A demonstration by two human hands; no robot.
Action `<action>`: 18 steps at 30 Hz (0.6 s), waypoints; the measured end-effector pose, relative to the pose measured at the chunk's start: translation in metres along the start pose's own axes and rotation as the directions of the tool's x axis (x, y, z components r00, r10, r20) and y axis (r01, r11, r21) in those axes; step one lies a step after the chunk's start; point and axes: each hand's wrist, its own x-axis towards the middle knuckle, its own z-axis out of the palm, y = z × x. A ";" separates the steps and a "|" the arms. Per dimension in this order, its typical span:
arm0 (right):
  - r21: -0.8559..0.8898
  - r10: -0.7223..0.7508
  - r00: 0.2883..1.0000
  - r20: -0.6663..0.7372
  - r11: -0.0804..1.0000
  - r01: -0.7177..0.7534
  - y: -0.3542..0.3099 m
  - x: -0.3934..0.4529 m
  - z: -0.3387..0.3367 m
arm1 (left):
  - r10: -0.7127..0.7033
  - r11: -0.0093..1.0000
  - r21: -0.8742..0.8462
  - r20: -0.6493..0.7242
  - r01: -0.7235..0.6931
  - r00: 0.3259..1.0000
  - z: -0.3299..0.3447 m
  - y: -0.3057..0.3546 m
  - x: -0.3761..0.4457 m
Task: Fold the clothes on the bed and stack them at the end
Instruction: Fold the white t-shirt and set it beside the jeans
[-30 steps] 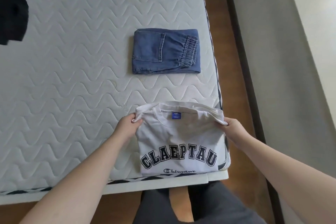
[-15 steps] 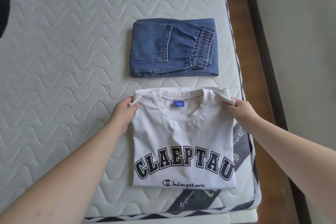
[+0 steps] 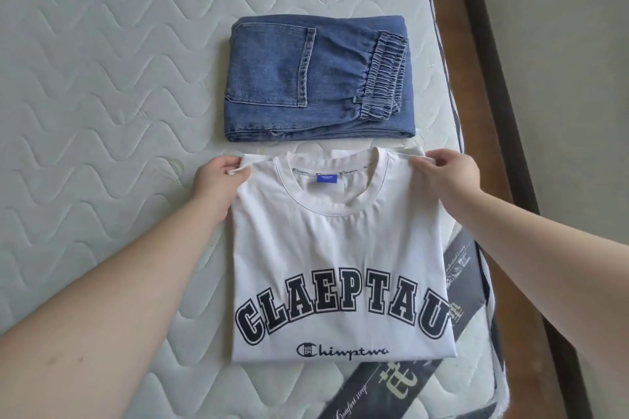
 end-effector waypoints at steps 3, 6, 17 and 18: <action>-0.025 0.026 1.000 0.004 0.999 -0.026 0.004 -0.008 -0.001 | -0.029 0.995 0.090 -0.021 0.030 0.999 -0.001 -0.013 -0.007; -0.207 0.064 0.993 0.096 0.977 -0.043 0.018 -0.033 -0.008 | -0.111 0.987 0.129 0.110 0.097 0.988 -0.011 -0.031 -0.028; -0.393 0.122 0.946 0.299 0.919 0.005 0.093 -0.159 -0.028 | -0.312 0.934 0.276 0.327 0.226 0.892 -0.045 -0.121 -0.149; -0.417 0.138 0.941 0.309 0.909 0.004 0.099 -0.167 -0.027 | -0.308 0.935 0.277 0.322 0.222 0.895 -0.046 -0.127 -0.158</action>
